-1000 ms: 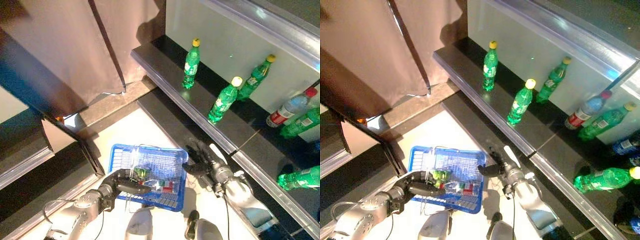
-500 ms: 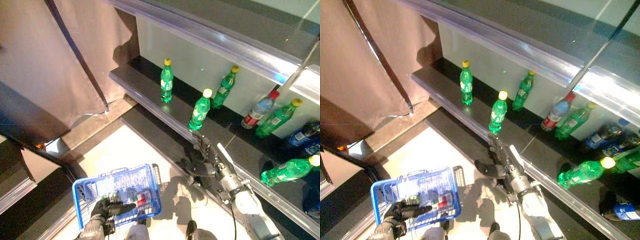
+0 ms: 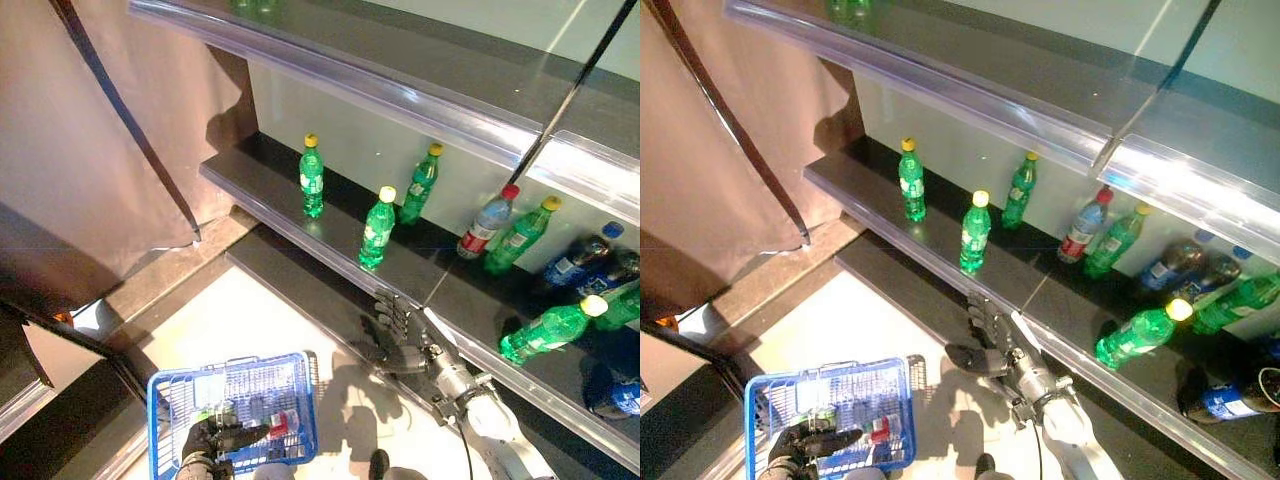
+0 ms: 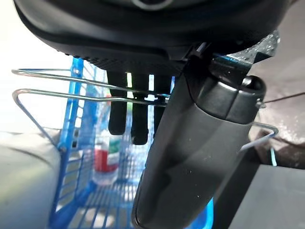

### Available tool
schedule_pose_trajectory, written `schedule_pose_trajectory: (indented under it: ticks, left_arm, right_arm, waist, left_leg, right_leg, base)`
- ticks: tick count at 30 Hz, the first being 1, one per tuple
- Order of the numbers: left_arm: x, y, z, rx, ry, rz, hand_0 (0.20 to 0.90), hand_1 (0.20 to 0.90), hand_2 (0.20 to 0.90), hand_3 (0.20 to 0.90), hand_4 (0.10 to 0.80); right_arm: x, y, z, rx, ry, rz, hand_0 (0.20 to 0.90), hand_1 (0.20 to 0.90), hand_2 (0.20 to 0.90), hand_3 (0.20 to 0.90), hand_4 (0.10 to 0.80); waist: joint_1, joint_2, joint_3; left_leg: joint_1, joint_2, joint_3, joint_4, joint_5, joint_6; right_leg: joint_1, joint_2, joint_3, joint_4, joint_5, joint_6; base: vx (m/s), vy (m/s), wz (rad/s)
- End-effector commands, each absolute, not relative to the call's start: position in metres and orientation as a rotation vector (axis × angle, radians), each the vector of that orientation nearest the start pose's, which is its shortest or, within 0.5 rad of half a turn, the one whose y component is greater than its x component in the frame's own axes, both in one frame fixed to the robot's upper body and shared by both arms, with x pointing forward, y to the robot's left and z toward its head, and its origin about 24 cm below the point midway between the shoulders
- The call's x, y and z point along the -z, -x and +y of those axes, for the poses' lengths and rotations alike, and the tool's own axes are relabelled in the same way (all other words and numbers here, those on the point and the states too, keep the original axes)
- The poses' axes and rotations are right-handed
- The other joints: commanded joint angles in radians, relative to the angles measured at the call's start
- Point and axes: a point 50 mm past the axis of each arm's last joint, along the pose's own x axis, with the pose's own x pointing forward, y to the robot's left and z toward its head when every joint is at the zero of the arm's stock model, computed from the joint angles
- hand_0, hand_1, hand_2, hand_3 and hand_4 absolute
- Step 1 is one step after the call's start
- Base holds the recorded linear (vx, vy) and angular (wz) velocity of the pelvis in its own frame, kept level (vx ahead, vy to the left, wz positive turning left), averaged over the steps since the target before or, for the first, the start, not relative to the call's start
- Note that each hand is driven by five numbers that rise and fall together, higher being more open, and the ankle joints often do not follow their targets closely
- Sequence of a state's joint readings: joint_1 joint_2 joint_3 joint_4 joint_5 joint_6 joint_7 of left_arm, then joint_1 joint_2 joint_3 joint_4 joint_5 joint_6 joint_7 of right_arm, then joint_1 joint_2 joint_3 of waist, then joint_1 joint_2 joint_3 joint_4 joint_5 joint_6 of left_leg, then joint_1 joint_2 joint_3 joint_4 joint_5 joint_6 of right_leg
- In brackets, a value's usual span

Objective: Pick up the drink and place into the basket.

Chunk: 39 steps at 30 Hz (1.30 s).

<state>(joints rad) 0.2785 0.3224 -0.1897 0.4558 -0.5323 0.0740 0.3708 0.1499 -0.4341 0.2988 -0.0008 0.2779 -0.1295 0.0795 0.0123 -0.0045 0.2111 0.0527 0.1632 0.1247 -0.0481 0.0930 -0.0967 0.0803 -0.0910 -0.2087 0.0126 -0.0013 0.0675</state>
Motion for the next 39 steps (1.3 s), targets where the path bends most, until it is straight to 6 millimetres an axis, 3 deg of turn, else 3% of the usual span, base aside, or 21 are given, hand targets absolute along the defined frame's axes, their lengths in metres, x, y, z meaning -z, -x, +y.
schedule_pose_trajectory:
  ticks: [1, 3, 5, 6, 7, 8, 9, 10, 12, 15, 19, 23, 25, 26, 29, 32, 35, 37, 39]
  left_arm:
    - [0.062, -0.171, 0.235, -0.483, 0.093, 0.457, 0.300, 0.300, 0.300, 0.200, 0.100]
    - [0.066, -0.166, 0.237, -0.514, 0.117, 0.461, 0.300, 0.300, 0.300, 0.200, 0.100]
    - [0.068, -0.163, 0.237, -0.517, 0.124, 0.465, 0.300, 0.300, 0.300, 0.200, 0.100]
    - [0.069, -0.161, 0.236, -0.517, 0.126, 0.469, 0.300, 0.300, 0.300, 0.200, 0.100]
    - [0.069, -0.161, 0.235, -0.515, 0.129, 0.469, 0.300, 0.300, 0.300, 0.200, 0.100]
    - [0.069, -0.162, 0.234, -0.515, 0.132, 0.467, 0.300, 0.300, 0.300, 0.200, 0.100]
    - [0.069, -0.162, 0.234, -0.515, 0.132, 0.467, 0.300, 0.300, 0.300, 0.200, 0.100]
    - [0.069, -0.164, 0.233, -0.517, 0.137, 0.464, 0.300, 0.300, 0.300, 0.200, 0.100]
    - [0.069, -0.166, 0.232, -0.514, 0.137, 0.462, 0.300, 0.300, 0.300, 0.200, 0.100]
    - [0.068, -0.172, 0.227, -0.485, 0.139, 0.459, 0.300, 0.300, 0.300, 0.200, 0.100]
    - [0.065, -0.175, 0.226, -0.473, 0.136, 0.448, 0.300, 0.300, 0.300, 0.200, 0.100]
    - [0.063, -0.170, 0.238, -0.472, 0.109, 0.440, 0.300, 0.300, 0.300, 0.200, 0.100]
    - [0.064, -0.168, 0.240, -0.470, 0.096, 0.450, 0.300, 0.300, 0.300, 0.200, 0.100]
    - [0.067, -0.168, 0.241, -0.462, 0.082, 0.465, 0.300, 0.300, 0.300, 0.200, 0.100]
    - [0.067, -0.170, 0.246, -0.481, 0.076, 0.472, 0.300, 0.300, 0.300, 0.200, 0.100]
    - [0.062, -0.179, 0.247, -0.495, 0.075, 0.453, 0.300, 0.300, 0.300, 0.200, 0.100]
    - [0.061, -0.185, 0.247, -0.507, 0.069, 0.439, 0.300, 0.300, 0.300, 0.200, 0.100]
    - [0.059, -0.192, 0.248, -0.523, 0.066, 0.426, 0.300, 0.300, 0.300, 0.200, 0.100]
    - [0.056, -0.199, 0.251, -0.536, 0.069, 0.421, 0.300, 0.300, 0.300, 0.200, 0.100]
  right_arm:
    - [-0.057, -0.225, -0.151, -0.441, 0.073, -0.145, 0.900, 0.900, 0.900, 0.900, 0.800]
    - [-0.054, -0.224, -0.148, -0.473, 0.077, -0.136, 0.900, 0.900, 0.900, 0.900, 0.800]
    - [-0.053, -0.223, -0.148, -0.478, 0.082, -0.132, 0.900, 0.900, 0.900, 0.900, 0.800]
    - [-0.053, -0.223, -0.149, -0.477, 0.080, -0.127, 0.900, 0.900, 0.900, 0.900, 0.800]
    - [-0.053, -0.225, -0.151, -0.476, 0.076, -0.124, 0.900, 0.900, 0.900, 0.900, 0.800]
    - [-0.053, -0.226, -0.152, -0.475, 0.076, -0.124, 0.900, 0.900, 0.900, 0.900, 0.800]
    - [-0.053, -0.226, -0.152, -0.475, 0.076, -0.124, 0.900, 0.900, 0.900, 0.900, 0.800]
    - [-0.052, -0.228, -0.154, -0.473, 0.074, -0.125, 0.900, 0.900, 0.900, 0.900, 0.800]
    - [-0.050, -0.228, -0.155, -0.472, 0.074, -0.125, 0.900, 0.900, 0.900, 0.900, 0.800]
    - [-0.051, -0.229, -0.155, -0.453, 0.080, -0.128, 0.900, 0.900, 0.900, 0.900, 0.800]
    - [-0.056, -0.229, -0.153, -0.435, 0.069, -0.149, 0.900, 0.900, 0.900, 0.900, 0.800]
    - [-0.054, -0.221, -0.152, -0.430, 0.057, -0.155, 0.900, 0.900, 0.900, 0.900, 0.800]
    - [-0.053, -0.220, -0.153, -0.421, 0.057, -0.150, 0.900, 0.900, 0.900, 0.900, 0.800]
    - [-0.053, -0.221, -0.153, -0.395, 0.055, -0.147, 0.900, 0.900, 0.900, 0.900, 0.800]
    - [-0.055, -0.226, -0.152, -0.397, 0.043, -0.151, 0.900, 0.900, 0.900, 0.900, 0.800]
    - [-0.059, -0.228, -0.151, -0.387, 0.045, -0.170, 0.900, 0.900, 0.900, 0.900, 0.800]
    - [-0.061, -0.230, -0.148, -0.381, 0.039, -0.190, 0.900, 0.900, 0.900, 0.900, 0.800]
    - [-0.064, -0.235, -0.141, -0.380, 0.038, -0.212, 0.900, 0.900, 0.900, 0.900, 0.800]
    - [-0.069, -0.239, -0.134, -0.390, 0.037, -0.231, 0.900, 0.900, 0.900, 0.900, 0.800]
  waist:
    - [0.010, 0.028, -0.033]
    - [0.019, 0.030, -0.009]
    - [0.021, 0.022, -0.001]
    - [0.020, 0.005, 0.002]
    - [0.016, -0.019, 0.001]
    - [0.015, -0.027, 0.002]
    - [0.015, -0.027, 0.002]
    - [0.007, -0.038, -0.003]
    - [-0.004, -0.035, -0.014]
    - [-0.030, -0.013, -0.034]
    - [-0.059, -0.013, -0.035]
    - [-0.078, -0.020, -0.008]
    - [-0.089, -0.017, -0.001]
    - [-0.104, -0.019, 0.002]
    - [-0.080, -0.016, 0.000]
    - [-0.051, -0.007, -0.014]
    - [-0.023, -0.008, -0.025]
    - [0.012, -0.013, -0.027]
    - [0.039, -0.021, -0.031]
  left_leg:
    - [-0.079, 0.148, -0.031, 0.055, 0.181, -0.075]
    - [-0.108, 0.170, -0.041, 0.075, 0.224, -0.088]
    - [-0.126, 0.157, -0.024, 0.143, 0.204, -0.082]
    - [-0.139, 0.127, -0.010, 0.233, 0.150, -0.064]
    - [-0.154, 0.061, -0.002, 0.361, 0.075, -0.035]
    - [-0.163, 0.018, 0.000, 0.425, 0.038, -0.021]
    - [-0.163, 0.018, 0.000, 0.425, 0.038, -0.021]
    - [-0.155, -0.079, 0.007, 0.500, -0.026, 0.002]
    - [-0.117, -0.142, 0.014, 0.511, -0.060, 0.008]
    - [-0.010, -0.196, -0.008, 0.400, -0.112, 0.017]
    - [0.096, -0.229, -0.008, 0.196, -0.234, 0.071]
    - [0.119, -0.239, -0.054, 0.116, -0.228, 0.102]
    - [0.114, -0.235, -0.082, 0.097, -0.214, 0.113]
    - [0.104, -0.236, -0.101, 0.083, -0.197, 0.126]
    - [0.088, -0.218, -0.049, 0.043, -0.156, 0.129]
    - [0.053, -0.191, -0.026, 0.005, -0.105, 0.139]
    - [0.008, -0.168, -0.022, 0.031, -0.092, 0.139]
    - [-0.023, -0.131, -0.019, 0.053, -0.083, 0.127]
    - [-0.045, -0.085, -0.031, 0.062, -0.061, 0.104]
  right_leg:
    - [-0.006, -0.003, -0.008, 0.025, 0.010, -0.024]
    - [-0.007, 0.014, -0.015, 0.018, 0.019, -0.027]
    - [-0.008, 0.011, -0.032, 0.008, 0.027, -0.031]
    - [-0.014, -0.003, -0.044, -0.006, 0.039, -0.035]
    - [-0.024, -0.024, -0.052, -0.028, 0.058, -0.041]
    - [-0.027, -0.031, -0.059, -0.040, 0.070, -0.042]
    - [-0.027, -0.031, -0.059, -0.040, 0.070, -0.042]
    - [-0.039, -0.039, -0.069, -0.057, 0.091, -0.042]
    - [-0.047, -0.034, -0.080, -0.065, 0.101, -0.042]
    - [-0.081, -0.017, -0.090, -0.067, 0.133, -0.029]
    - [-0.167, -0.037, -0.083, -0.052, 0.198, 0.025]
    - [-0.258, -0.061, -0.046, -0.020, 0.261, 0.081]
    - [-0.269, -0.051, 0.016, -0.002, 0.250, 0.078]
    - [-0.289, -0.035, 0.081, 0.050, 0.254, 0.081]
    - [-0.271, -0.050, 0.033, 0.132, 0.218, 0.082]
    - [-0.216, -0.066, 0.038, 0.203, 0.151, 0.073]
    - [-0.166, -0.114, 0.034, 0.229, 0.120, 0.057]
    - [-0.123, -0.181, 0.029, 0.235, 0.110, 0.062]
    - [-0.076, -0.197, 0.037, 0.217, 0.073, 0.077]
  base:
    - [-0.147, -0.180, -0.05]
    - [-0.158, -0.178, -0.06]
    - [-0.177, -0.186, -0.05]
    - [-0.278, -0.283, -0.03]
    - [-0.260, -0.237, 0.02]
    - [-0.167, -0.136, -0.05]
    - [-0.190, -0.076, -0.11]
    - [-0.172, -0.032, -0.31]
    - [-0.195, 0.012, -0.59]
    - [-0.211, 0.141, 0.25]
    - [-0.195, 0.119, 0.40]
    - [-0.270, 0.044, 0.13]
    - [-0.228, 0.014, 0.08]
    - [-0.263, 0.002, 0.30]
    - [-0.325, -0.009, 0.08]
    - [-0.378, -0.112, -0.61]
    - [-0.330, -0.205, -0.29]
    - [-0.451, -0.415, -0.39]
    - [-0.468, -0.503, -0.53]
